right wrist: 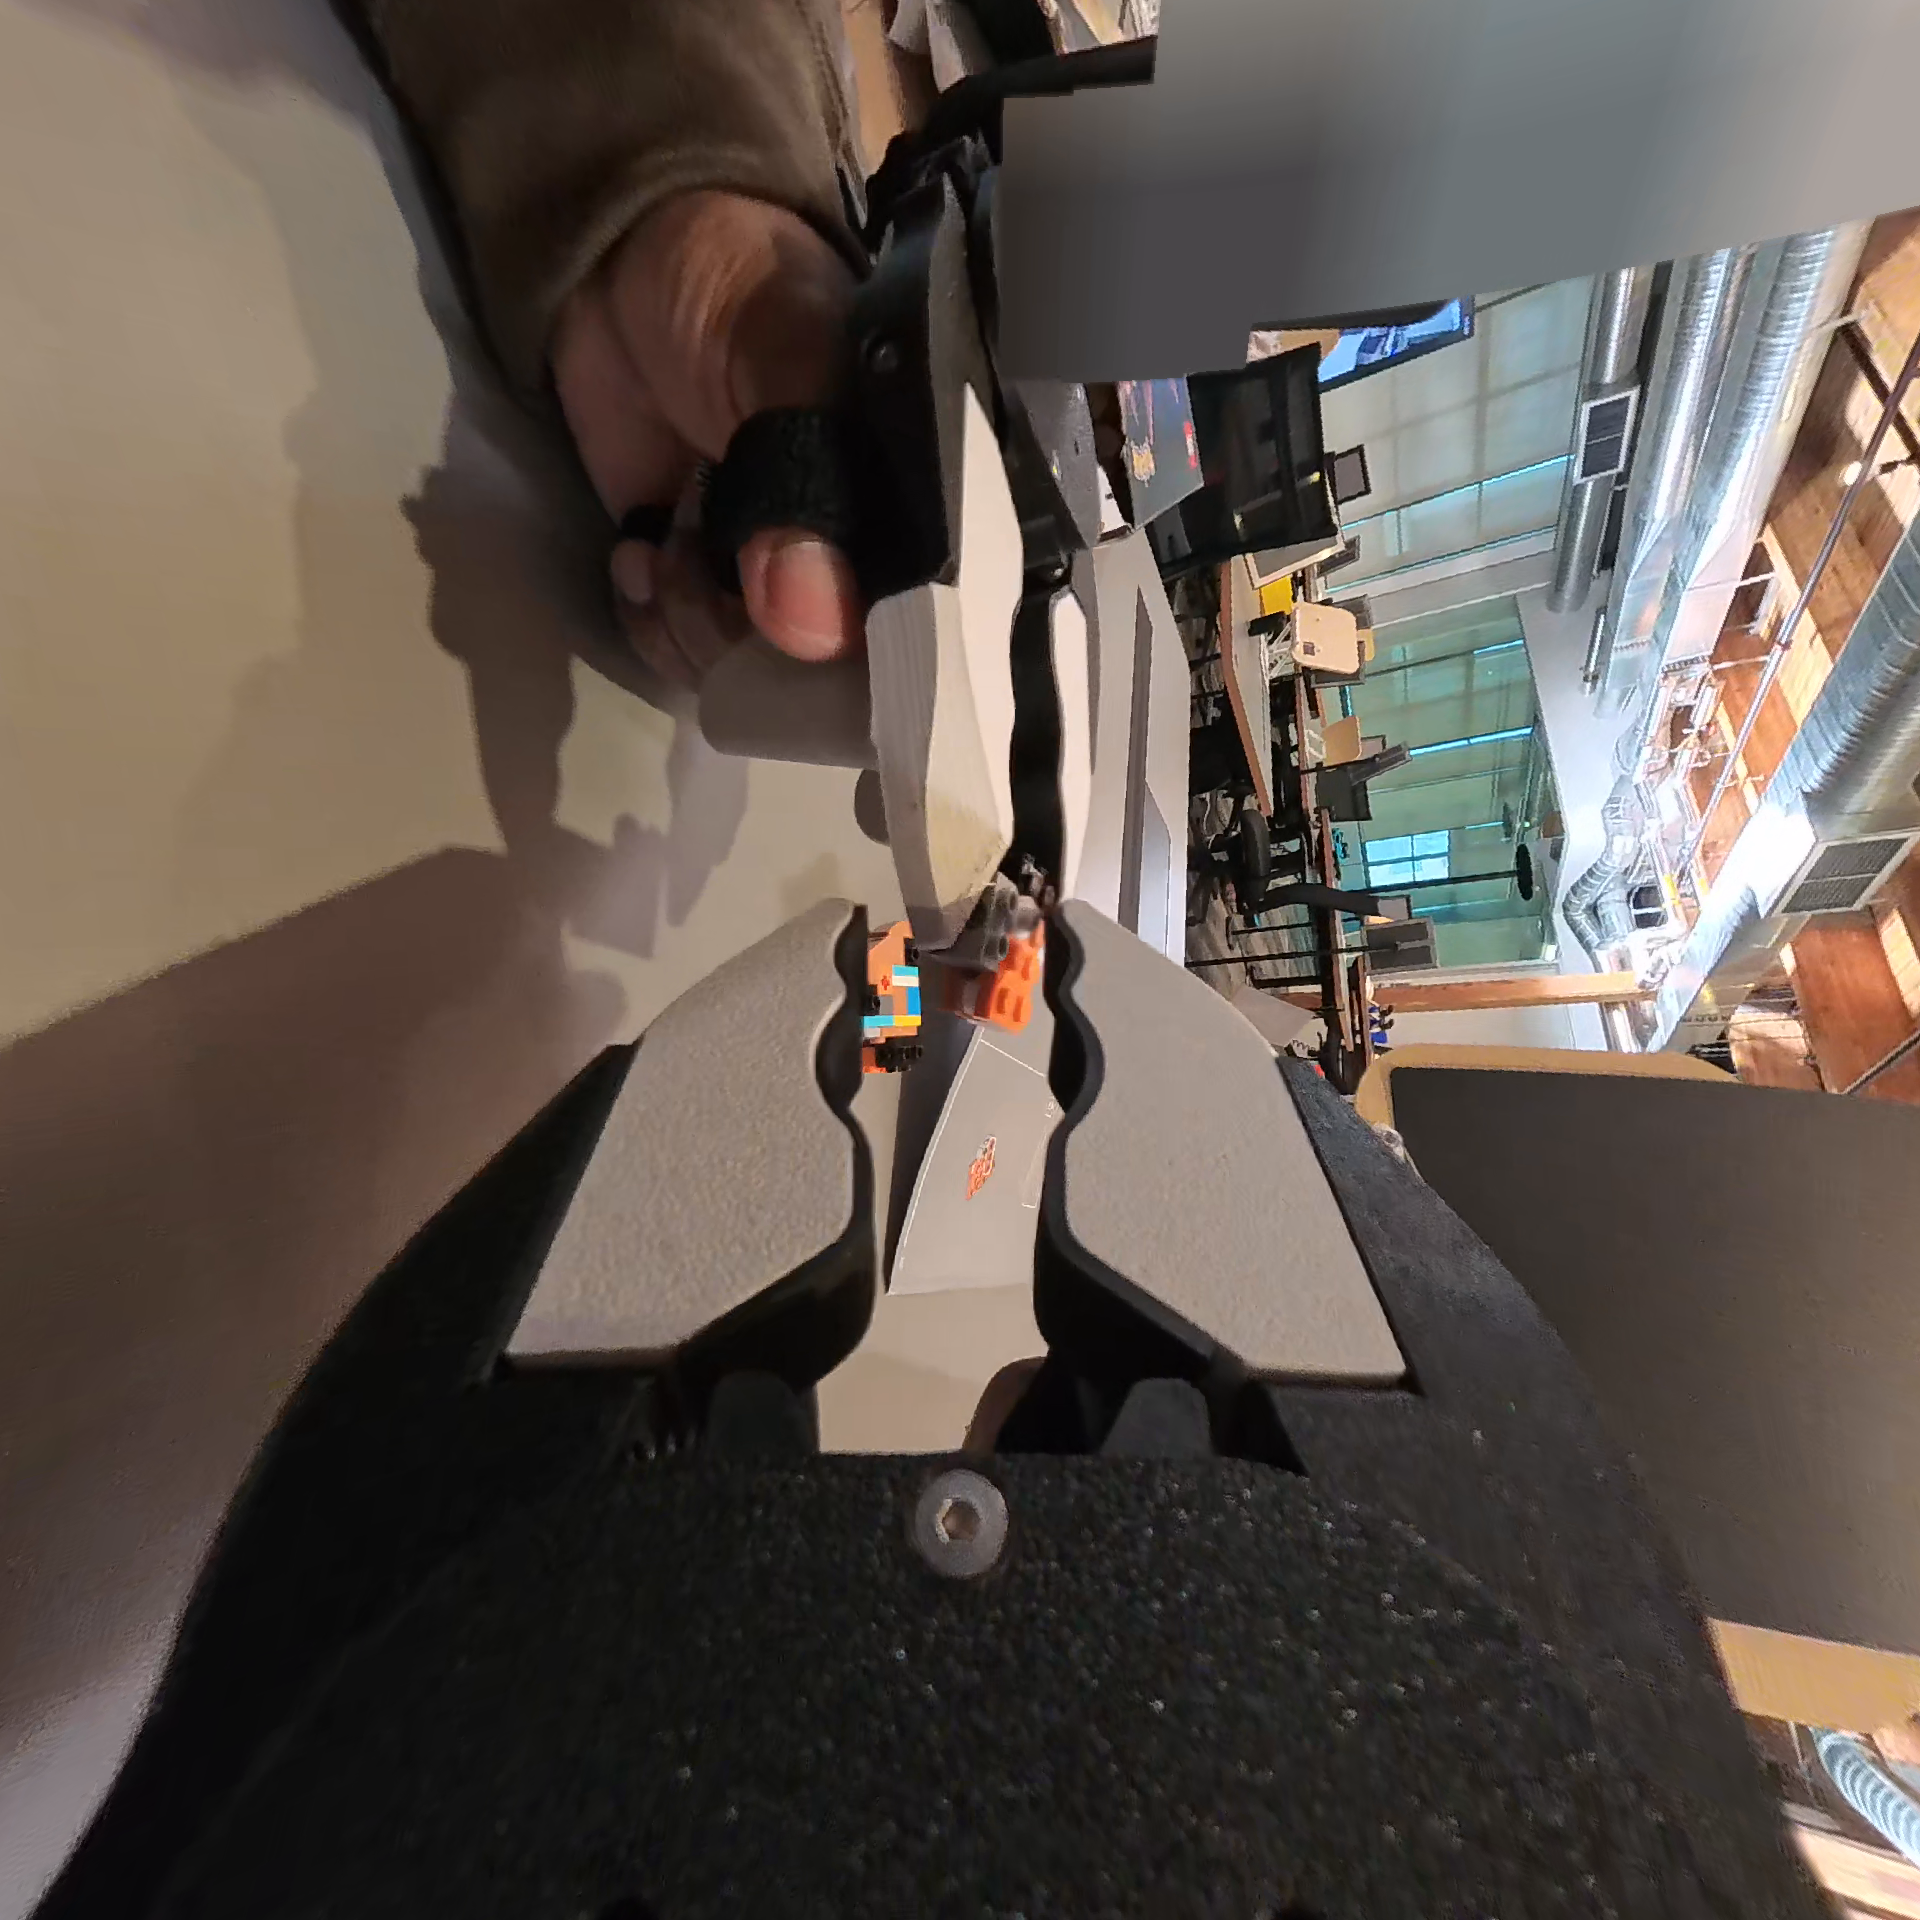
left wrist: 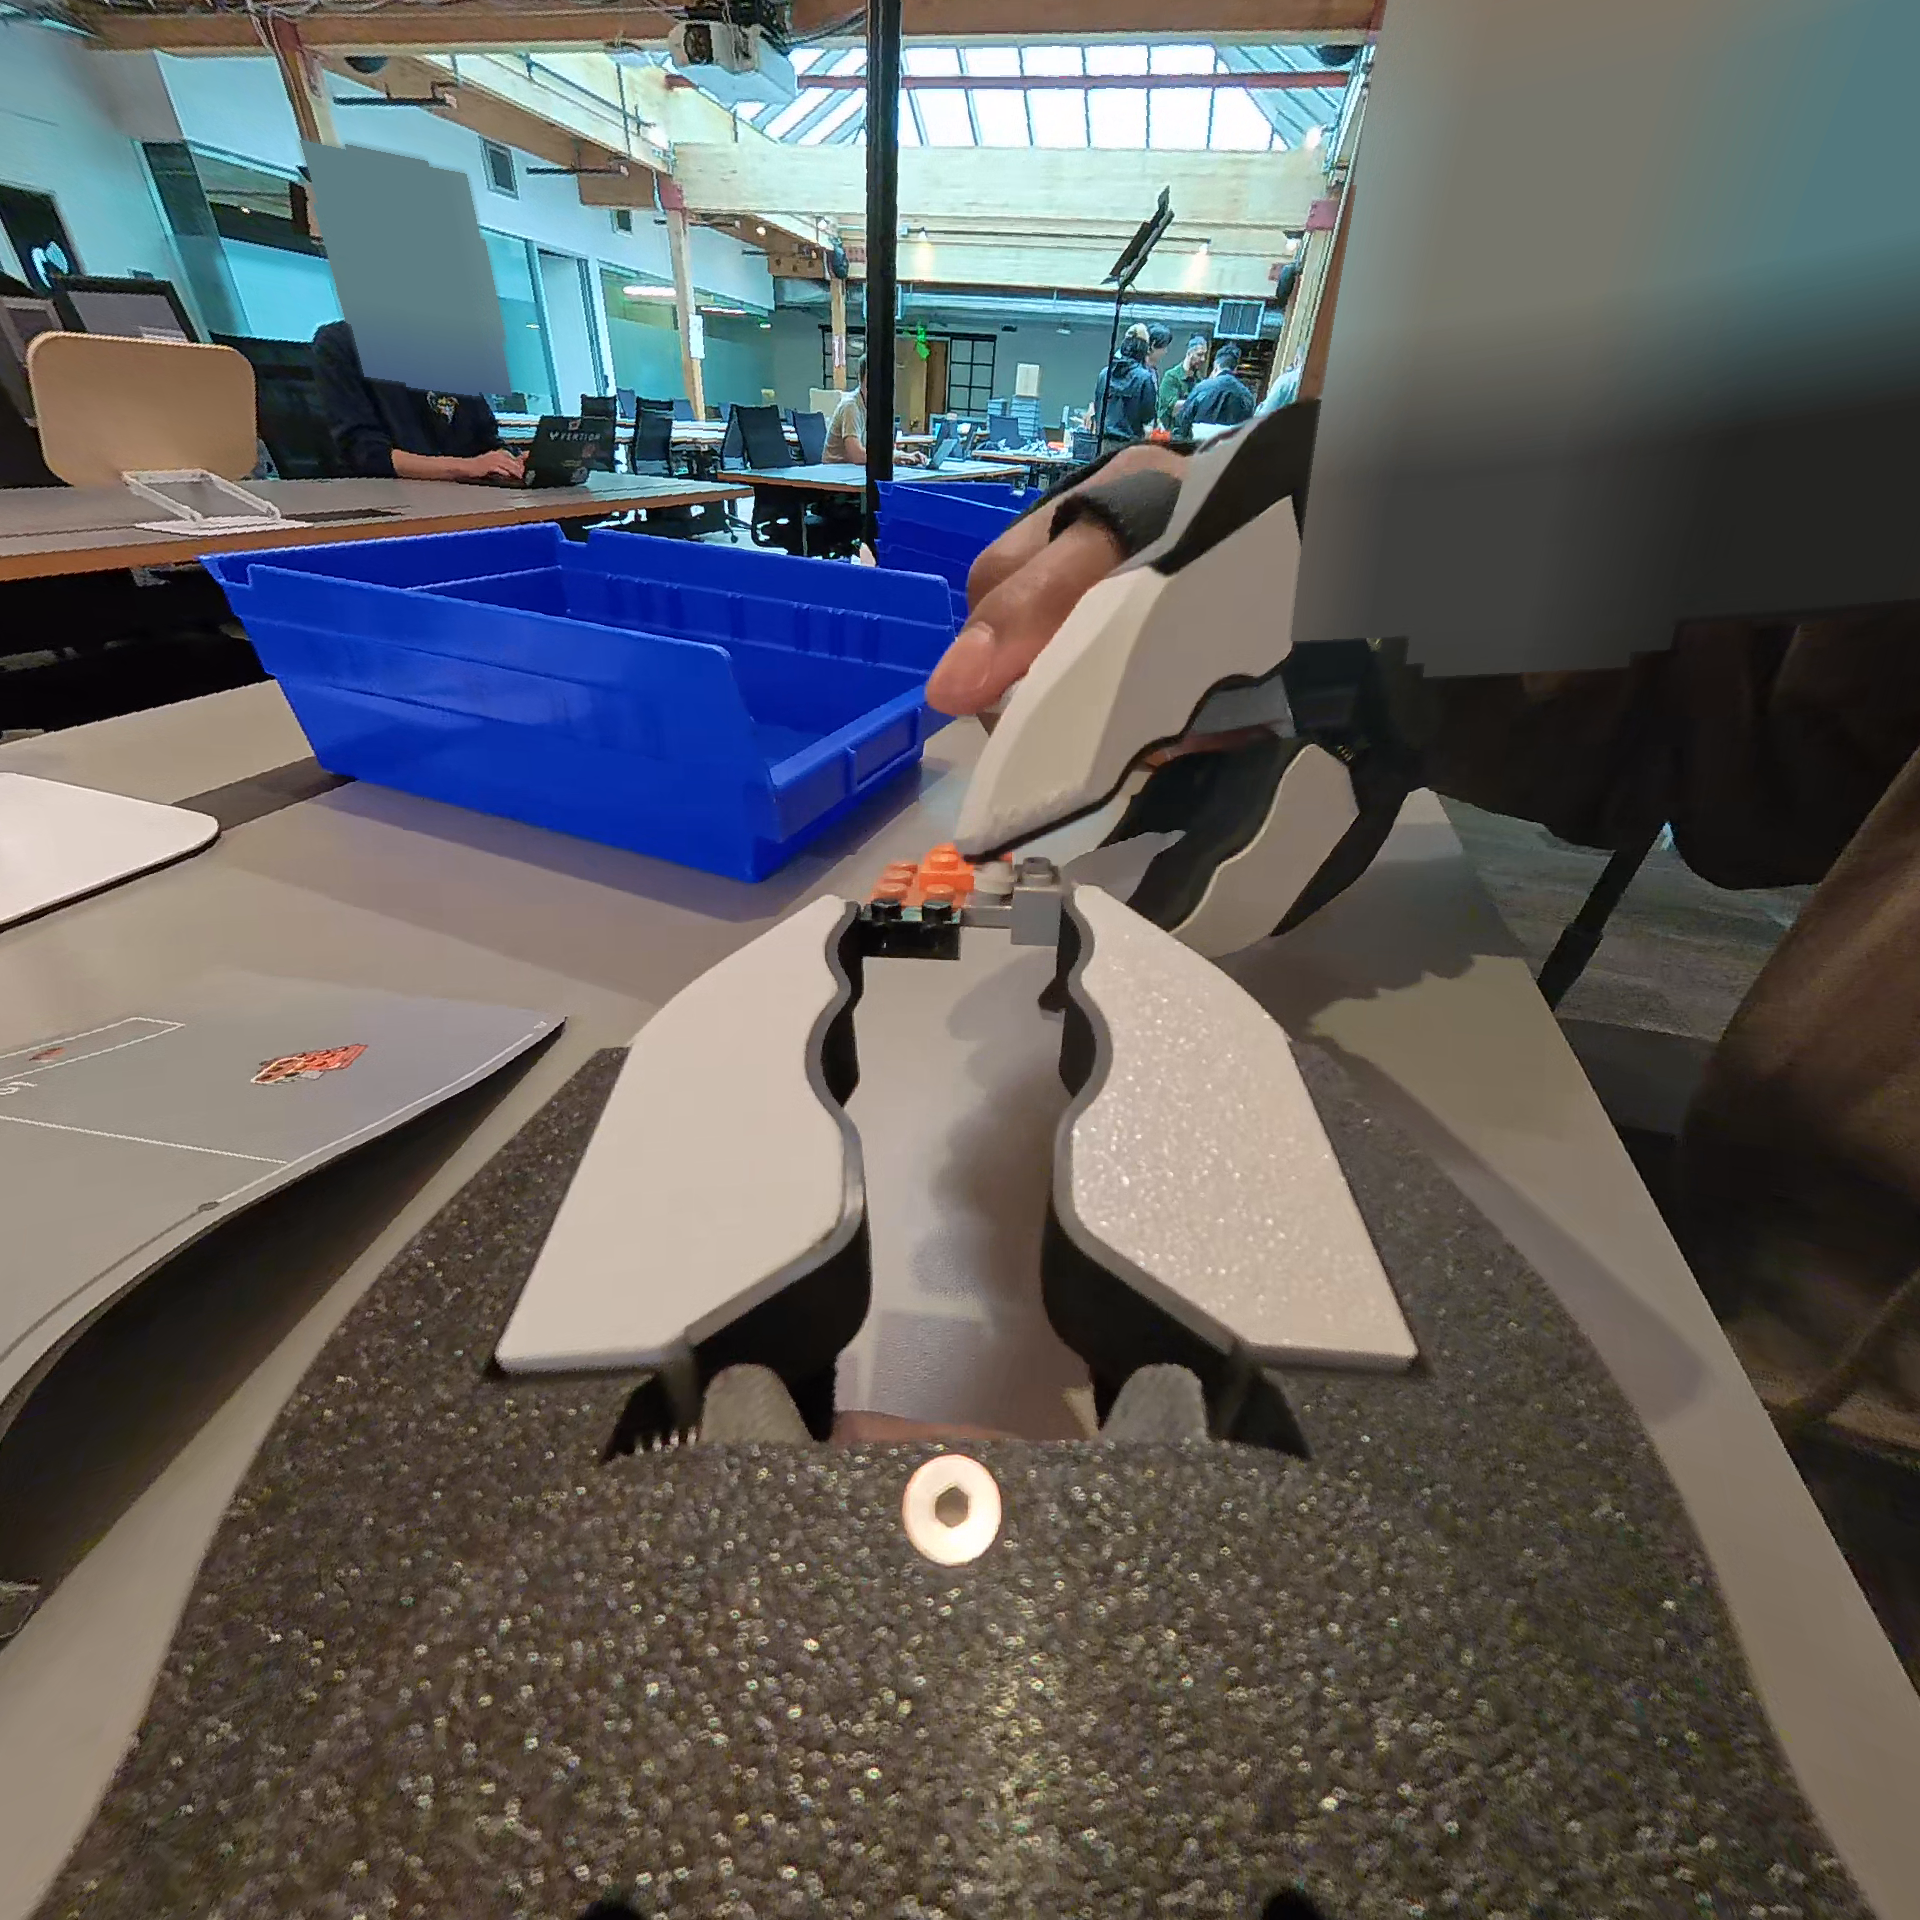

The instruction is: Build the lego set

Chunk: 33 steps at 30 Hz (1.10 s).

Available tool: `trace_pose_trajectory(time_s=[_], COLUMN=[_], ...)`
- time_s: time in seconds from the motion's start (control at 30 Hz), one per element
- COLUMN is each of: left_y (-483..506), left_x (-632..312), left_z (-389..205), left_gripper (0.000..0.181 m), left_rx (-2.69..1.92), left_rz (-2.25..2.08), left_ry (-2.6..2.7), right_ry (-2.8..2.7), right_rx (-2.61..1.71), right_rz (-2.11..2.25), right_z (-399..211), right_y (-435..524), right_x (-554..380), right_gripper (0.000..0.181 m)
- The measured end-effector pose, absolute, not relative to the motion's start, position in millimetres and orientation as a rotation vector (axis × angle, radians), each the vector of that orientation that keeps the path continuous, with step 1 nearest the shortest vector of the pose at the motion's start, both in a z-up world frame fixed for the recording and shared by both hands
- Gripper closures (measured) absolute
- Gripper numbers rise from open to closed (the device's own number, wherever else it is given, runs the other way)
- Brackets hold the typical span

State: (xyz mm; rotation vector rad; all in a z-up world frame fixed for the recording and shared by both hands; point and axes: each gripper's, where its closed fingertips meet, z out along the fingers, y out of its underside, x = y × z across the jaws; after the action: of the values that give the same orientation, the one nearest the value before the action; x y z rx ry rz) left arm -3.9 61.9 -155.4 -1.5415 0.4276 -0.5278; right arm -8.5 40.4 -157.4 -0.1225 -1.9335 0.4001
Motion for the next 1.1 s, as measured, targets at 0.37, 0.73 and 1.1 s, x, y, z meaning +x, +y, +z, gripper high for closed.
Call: trace_pose_trajectory(time_s=[0.37,0.73,1.1], left_y=[61.5,61.2,60.3], left_x=[-3.6,-2.7,-4.9], left_z=[-155.2,-155.5,-151.0], left_gripper=[0.145,0.146,0.146], left_rx=[-1.543,-1.548,-1.522], left_rz=[-0.533,-0.547,-0.552], left_ry=[0.424,0.422,0.415], right_ry=[-1.889,-1.890,-1.851], right_rx=[-0.105,-0.091,-0.104], right_rz=[0.368,0.358,0.357], right_z=[-155.7,-156.6,-152.0], right_y=[41.6,41.0,40.9], right_x=[-12.1,-11.9,-14.3], right_gripper=[0.158,0.162,0.162])
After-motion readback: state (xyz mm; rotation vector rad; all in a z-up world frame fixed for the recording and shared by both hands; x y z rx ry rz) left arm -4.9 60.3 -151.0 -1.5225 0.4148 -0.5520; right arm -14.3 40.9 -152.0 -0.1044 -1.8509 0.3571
